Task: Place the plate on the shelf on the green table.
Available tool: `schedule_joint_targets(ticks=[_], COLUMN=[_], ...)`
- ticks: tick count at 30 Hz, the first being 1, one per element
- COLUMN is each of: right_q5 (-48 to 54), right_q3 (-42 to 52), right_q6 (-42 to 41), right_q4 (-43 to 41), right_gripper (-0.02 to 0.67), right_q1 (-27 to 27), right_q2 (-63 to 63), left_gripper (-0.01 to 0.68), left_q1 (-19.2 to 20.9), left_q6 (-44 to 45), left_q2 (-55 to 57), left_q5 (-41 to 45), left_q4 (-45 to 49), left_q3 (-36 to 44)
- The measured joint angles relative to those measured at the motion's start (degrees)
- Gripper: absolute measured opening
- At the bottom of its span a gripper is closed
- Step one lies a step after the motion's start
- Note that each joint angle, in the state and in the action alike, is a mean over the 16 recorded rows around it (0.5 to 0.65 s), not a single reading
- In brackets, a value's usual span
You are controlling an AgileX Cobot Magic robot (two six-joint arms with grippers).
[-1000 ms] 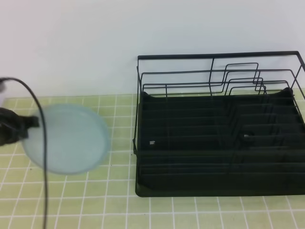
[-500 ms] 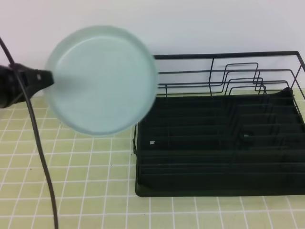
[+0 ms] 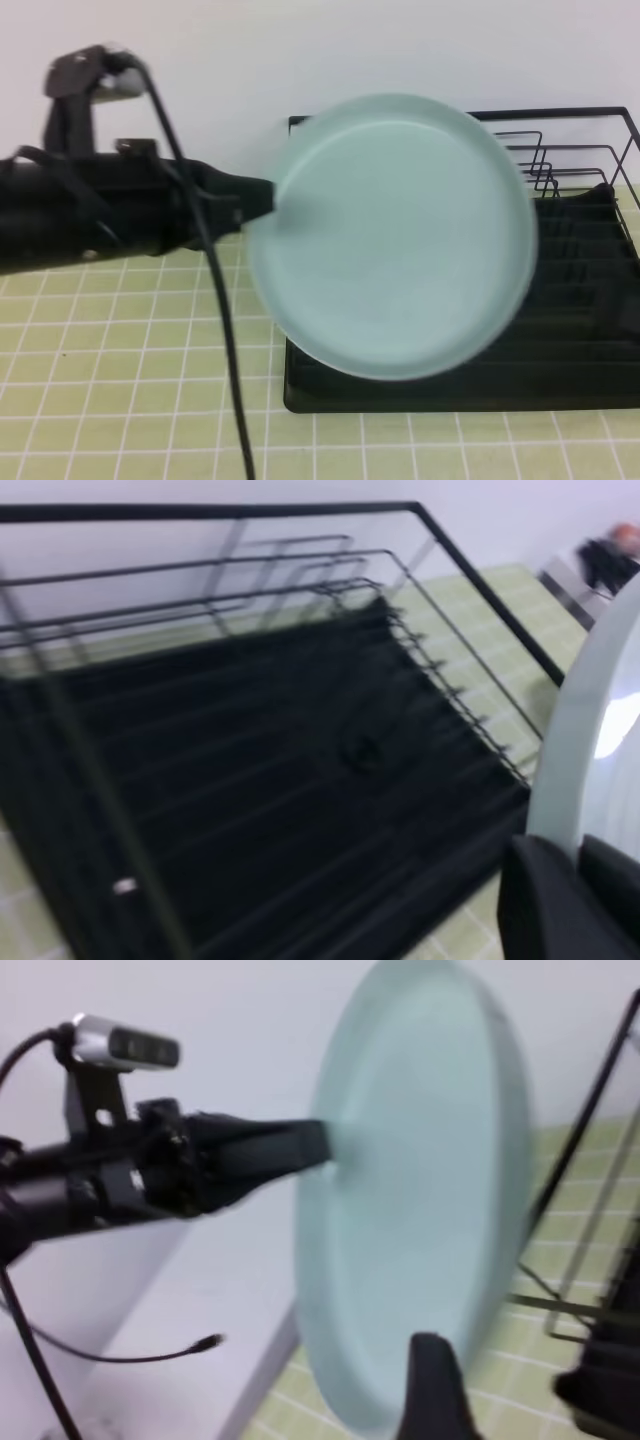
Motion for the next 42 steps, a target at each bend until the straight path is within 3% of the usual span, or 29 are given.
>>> schedule_joint_targets(ticks=[4,13,16,24,27,31,38,42], right_q5=[1.97,3.67,3.44,3.98,4.12,3.46,-3.33,-10.63], right_q3=[-0.02,-0.07,-0.08,-0.08,-0.12,-0.79,-4.60,-8.04], right_q6=[-3.21,-6.61,-6.80,-10.17,-13.52,-18.58,-26.21,-29.83], right_q4=[3.05,6.69,6.71,6.69,6.63,5.51,-0.49,-5.69], right_gripper=[0.459,0.451,0.403,0.182,0.097,0.016,0.001,0.000], right_q1=[0.00,0.00,0.00,0.00,0.00,0.00,0.00,0.00], right_q2=[2.80,5.08,5.15,5.15,5.15,5.15,5.15,5.15], left_gripper=[0.000,0.000,0.000,0.008,0.055,0.168,0.365,0.439], left_q1=[-3.95,-9.58,-10.79,-12.77,-12.99,-13.00,-12.94,-12.92], left_q6=[-0.39,-1.00,-0.80,0.39,0.91,1.10,0.83,0.49], left_q2=[0.00,0.00,0.00,-0.03,-0.05,-0.07,-0.15,-0.37], left_q5=[-1.62,-3.23,-3.07,-0.41,1.39,4.17,8.54,9.98], left_q4=[0.16,-0.10,-0.33,-1.31,-1.77,-2.46,-3.04,-2.96], left_q3=[0.00,0.00,0.00,-0.02,-0.24,-0.88,-3.17,-4.90])
